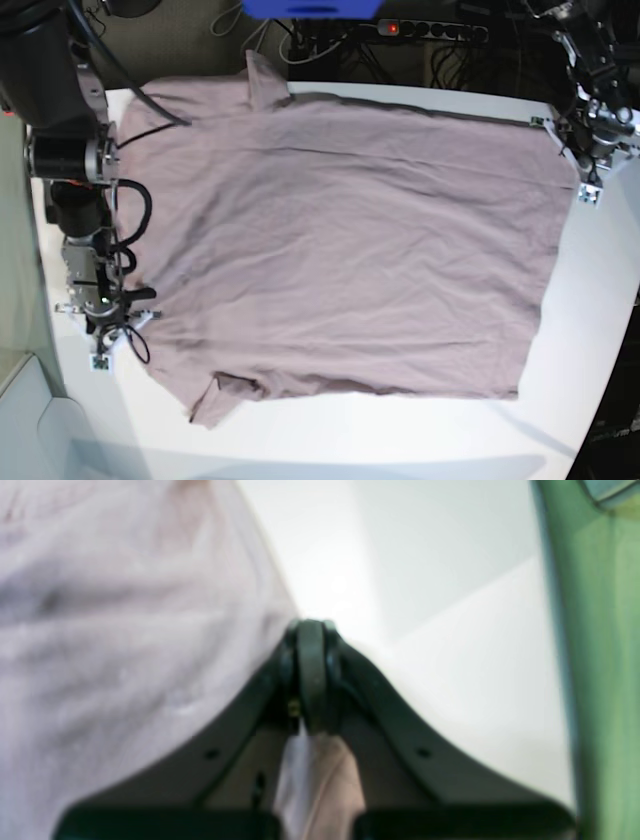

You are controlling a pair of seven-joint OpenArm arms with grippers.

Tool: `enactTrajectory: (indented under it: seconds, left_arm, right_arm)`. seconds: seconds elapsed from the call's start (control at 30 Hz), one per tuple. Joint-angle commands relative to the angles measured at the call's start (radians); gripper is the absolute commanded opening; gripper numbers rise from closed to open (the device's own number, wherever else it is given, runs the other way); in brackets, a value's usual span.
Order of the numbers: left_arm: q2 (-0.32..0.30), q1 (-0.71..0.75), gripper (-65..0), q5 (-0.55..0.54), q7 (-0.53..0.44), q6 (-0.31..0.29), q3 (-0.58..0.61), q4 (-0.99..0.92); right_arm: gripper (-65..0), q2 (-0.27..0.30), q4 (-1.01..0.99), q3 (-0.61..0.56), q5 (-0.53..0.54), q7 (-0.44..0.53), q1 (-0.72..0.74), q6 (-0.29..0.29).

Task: Layout the t-shirt on the table in an organized manner, then fold the t-shirt properly
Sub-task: 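Lower the shirt and slide the right gripper along the side toward the hem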

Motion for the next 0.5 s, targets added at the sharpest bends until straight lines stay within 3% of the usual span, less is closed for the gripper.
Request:
enactTrajectory:
  seconds: [0.0, 0.13, 0.27, 0.37, 0.47]
  left_arm:
    - [-0.014, -0.004, -64.7, 0.0, -0.01, 0.002, -0.005, 0.02]
    - [-0.012, -0.006, -64.7, 0.0, -0.01, 0.002, -0.005, 0.02]
    - [-0.012, -0.009, -64.7, 0.0, -0.01, 0.002, -0.005, 0.015]
    - [-0.012, -0.01, -64.7, 0.0, -0.01, 0.002, -0.005, 0.018]
    - [-0.012, -0.01, -64.7, 0.0, -0.01, 0.002, -0.005, 0.02]
  right_arm:
    - [-65.0, 0.014, 0.056, 0.003, 0.0, 0.008, 0.042, -0.01]
    - [-65.0, 0.005, 0.226, 0.003, 0.002, -0.092, -0.013, 0.011]
    - [-65.0, -0.03, 0.304, 0.005, 0.002, -0.162, -0.055, 0.128]
    - [-65.0, -0.061, 0.303, 0.005, 0.002, -0.241, -0.076, 0.133]
    - [-65.0, -0.076, 0.303, 0.005, 0.002, -0.25, -0.107, 0.133]
